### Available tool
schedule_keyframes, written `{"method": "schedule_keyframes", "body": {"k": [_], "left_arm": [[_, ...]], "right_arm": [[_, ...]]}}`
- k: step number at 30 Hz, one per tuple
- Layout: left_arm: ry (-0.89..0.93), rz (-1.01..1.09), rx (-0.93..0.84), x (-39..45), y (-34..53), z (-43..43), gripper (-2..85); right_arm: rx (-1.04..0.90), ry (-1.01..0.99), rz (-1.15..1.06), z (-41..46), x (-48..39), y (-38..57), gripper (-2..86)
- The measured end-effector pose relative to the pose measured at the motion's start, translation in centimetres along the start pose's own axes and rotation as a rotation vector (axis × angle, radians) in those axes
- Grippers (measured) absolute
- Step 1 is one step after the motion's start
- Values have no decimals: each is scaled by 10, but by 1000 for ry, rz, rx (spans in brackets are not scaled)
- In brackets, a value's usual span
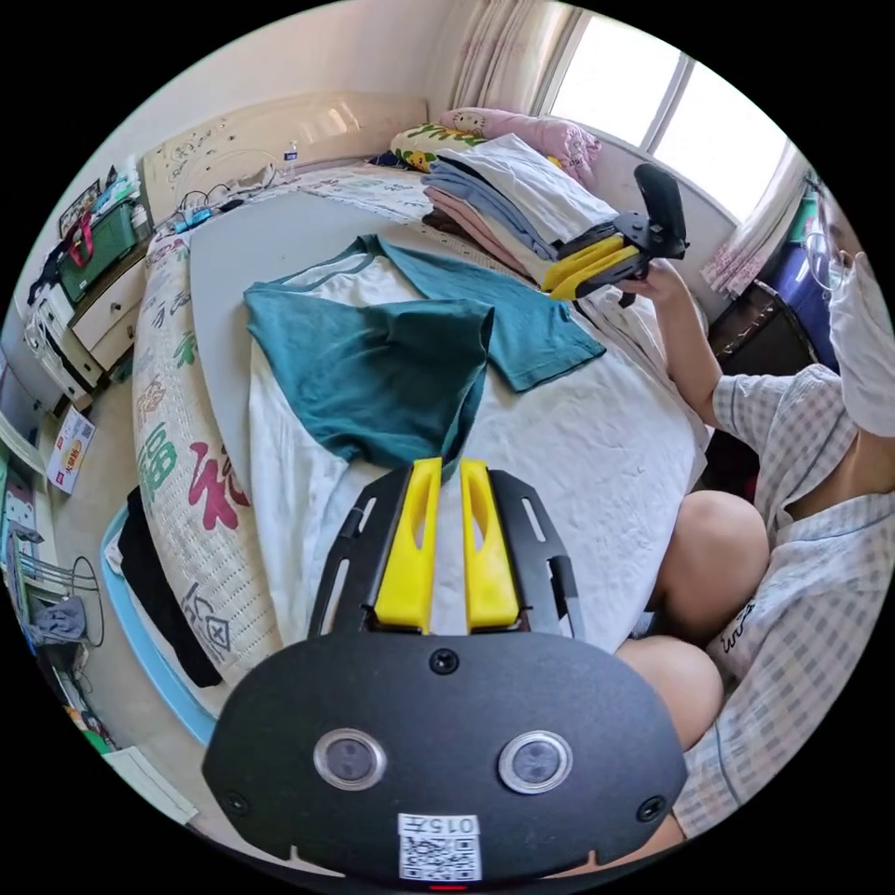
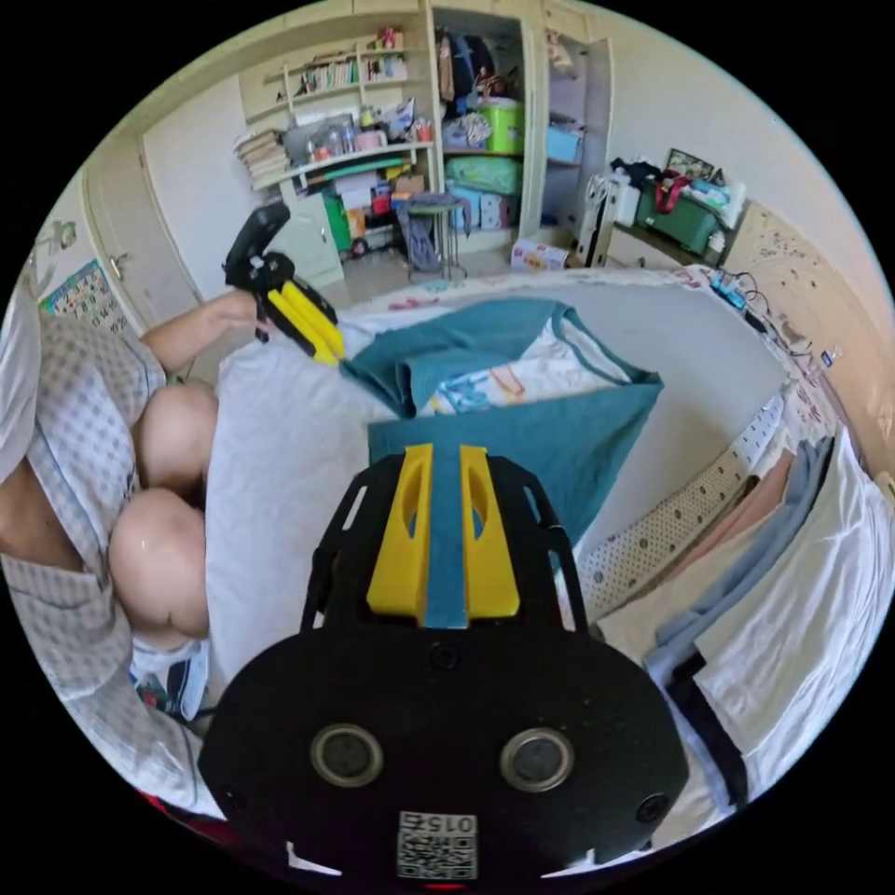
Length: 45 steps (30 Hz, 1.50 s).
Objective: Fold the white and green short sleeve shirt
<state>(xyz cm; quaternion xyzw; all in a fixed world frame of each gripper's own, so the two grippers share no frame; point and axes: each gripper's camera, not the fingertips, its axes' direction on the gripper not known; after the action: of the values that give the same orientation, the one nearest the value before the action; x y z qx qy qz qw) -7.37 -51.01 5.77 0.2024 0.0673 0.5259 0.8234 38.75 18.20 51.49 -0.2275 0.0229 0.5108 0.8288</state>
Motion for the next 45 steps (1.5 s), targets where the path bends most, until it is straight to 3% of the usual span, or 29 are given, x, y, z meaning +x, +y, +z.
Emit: {"method": "schedule_keyframes", "body": {"k": [3,8,13,16,20,25,32,36,45], "left_arm": [[-41,-9,39,-12,23,-17,64],[-46,48,128,-33,40,-30,91],[-22,246,78,-64,33,-4,79],[64,301,66,-79,44,5,56],[-14,329,151,-79,76,7,13],[-39,316,243,-93,100,-10,-2],[9,271,300,-119,133,-27,12],[-5,278,317,-118,134,-27,73],[-75,281,233,-124,126,-10,7]], "right_arm": [[75,-31,84,12,6,-19,79],[31,-176,272,42,45,-53,103],[-168,-127,330,64,44,-73,9],[-172,-120,408,40,37,-65,-2],[-187,-188,498,14,32,-58,4],[-272,16,521,-4,46,-108,56],[-155,48,504,10,98,-228,94],[-185,93,535,47,126,-288,100],[-245,128,665,79,155,-351,17]]}}
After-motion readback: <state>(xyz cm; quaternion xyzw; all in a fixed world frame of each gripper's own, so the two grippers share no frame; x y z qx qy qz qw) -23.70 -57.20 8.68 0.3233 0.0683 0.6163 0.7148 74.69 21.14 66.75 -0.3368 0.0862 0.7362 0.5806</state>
